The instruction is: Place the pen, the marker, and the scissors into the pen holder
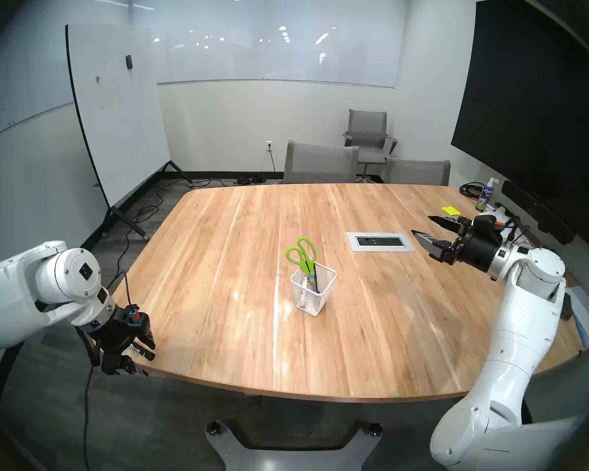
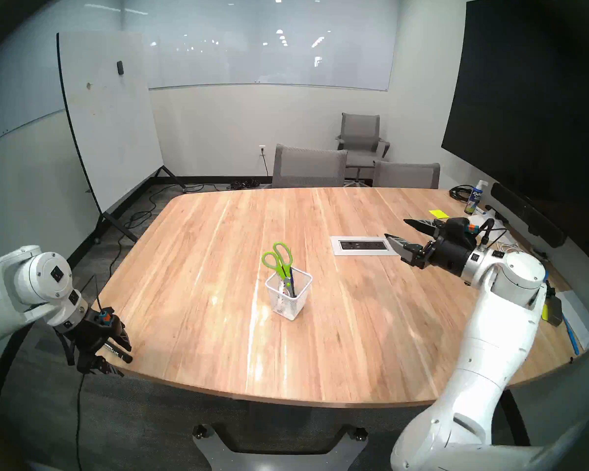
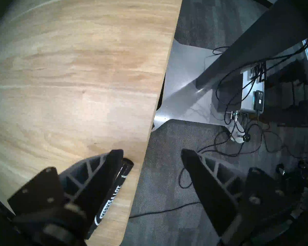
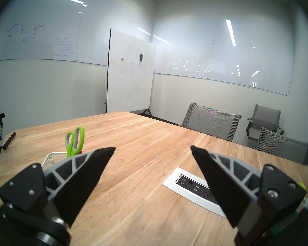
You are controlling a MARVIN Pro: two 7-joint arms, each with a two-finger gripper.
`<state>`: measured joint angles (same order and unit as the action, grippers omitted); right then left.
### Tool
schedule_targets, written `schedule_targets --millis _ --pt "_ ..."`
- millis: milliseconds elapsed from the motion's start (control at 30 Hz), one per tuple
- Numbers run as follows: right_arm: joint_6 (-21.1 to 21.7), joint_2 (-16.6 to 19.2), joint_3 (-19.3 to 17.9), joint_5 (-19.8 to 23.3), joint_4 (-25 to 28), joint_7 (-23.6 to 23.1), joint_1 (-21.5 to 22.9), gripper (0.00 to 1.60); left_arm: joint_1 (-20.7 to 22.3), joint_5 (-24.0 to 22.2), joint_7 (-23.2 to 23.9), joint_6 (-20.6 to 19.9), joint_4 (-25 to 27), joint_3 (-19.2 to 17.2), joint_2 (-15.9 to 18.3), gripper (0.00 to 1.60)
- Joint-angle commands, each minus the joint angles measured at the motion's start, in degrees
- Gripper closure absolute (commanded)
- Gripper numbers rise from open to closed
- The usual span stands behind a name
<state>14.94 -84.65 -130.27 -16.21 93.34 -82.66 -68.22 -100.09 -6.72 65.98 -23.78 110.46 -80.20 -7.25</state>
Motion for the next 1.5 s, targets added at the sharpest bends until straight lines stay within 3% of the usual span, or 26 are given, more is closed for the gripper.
schedule_targets --millis 0,767,1467 --pt "-0.03 0.0 0.12 0.41 0.72 -0.08 0.78 0.0 -3.64 0.95 -0.37 3.22 -0.29 -1.82 0.78 0.37" --pt "-0.02 -0.01 0.12 0.43 0.74 -0.09 0.79 0.0 -11.14 0.4 -5.09 10.08 -4.85 -7.36 1.07 0.33" --pt "0.01 -0.05 0.09 0.49 0.81 -0.11 0.8 0.0 -19.24 -0.77 -10.75 17.19 -6.18 -15.59 -0.11 0.3"
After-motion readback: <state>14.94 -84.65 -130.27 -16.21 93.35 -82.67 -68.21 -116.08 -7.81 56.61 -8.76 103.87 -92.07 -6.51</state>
